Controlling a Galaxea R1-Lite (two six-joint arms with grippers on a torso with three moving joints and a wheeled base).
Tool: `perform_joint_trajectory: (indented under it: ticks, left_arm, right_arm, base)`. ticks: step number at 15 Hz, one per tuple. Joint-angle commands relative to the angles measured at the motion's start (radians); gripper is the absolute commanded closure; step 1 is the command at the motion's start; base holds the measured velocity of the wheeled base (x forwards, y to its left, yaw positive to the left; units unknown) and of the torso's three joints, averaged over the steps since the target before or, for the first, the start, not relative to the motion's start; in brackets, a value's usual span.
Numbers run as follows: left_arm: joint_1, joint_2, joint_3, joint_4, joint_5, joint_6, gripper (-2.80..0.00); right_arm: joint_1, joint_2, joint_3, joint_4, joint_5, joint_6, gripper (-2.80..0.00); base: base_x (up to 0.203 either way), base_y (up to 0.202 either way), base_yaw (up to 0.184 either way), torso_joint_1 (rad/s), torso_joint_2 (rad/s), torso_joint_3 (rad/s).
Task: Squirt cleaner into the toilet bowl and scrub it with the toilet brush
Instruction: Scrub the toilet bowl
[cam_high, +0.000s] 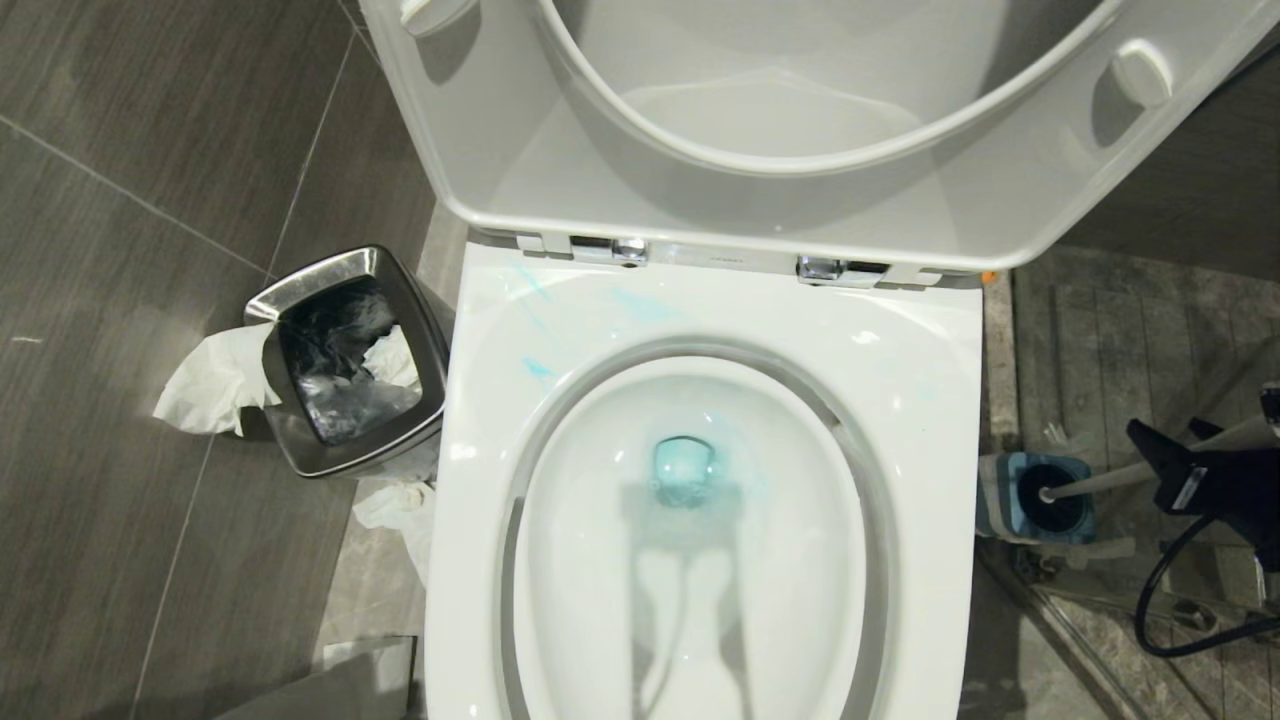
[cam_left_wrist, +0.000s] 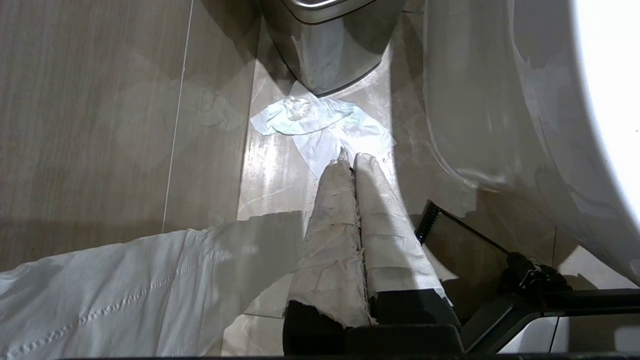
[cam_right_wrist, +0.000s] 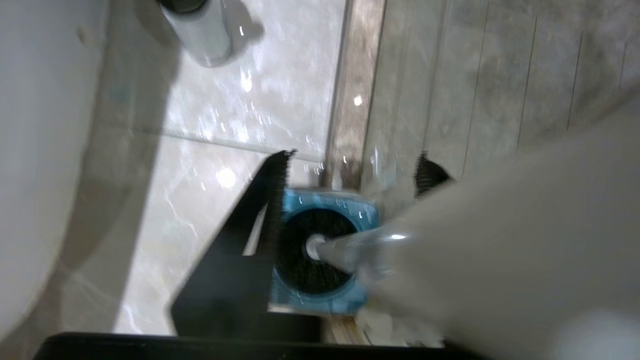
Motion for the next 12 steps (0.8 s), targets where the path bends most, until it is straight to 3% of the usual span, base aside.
perform_joint_trajectory:
  ticks: [1, 12]
  left_arm:
    - [0.000, 0.001, 0.002, 0.000, -0.001, 0.000, 0.00]
    - [0.000, 0.001, 0.002, 0.000, 0.000, 0.000, 0.00]
  right_arm:
    - [0.004, 0.001, 0.015, -0.037, 0.004, 0.014, 0.00]
    - [0.007, -0.042, 0.069, -0.036, -0.001, -0.004, 0.00]
  base:
    - [0.000, 0.000, 0.000, 0.000, 0.00, 0.000]
    - [0.000, 0.000, 0.000, 0.000, 0.00, 0.000]
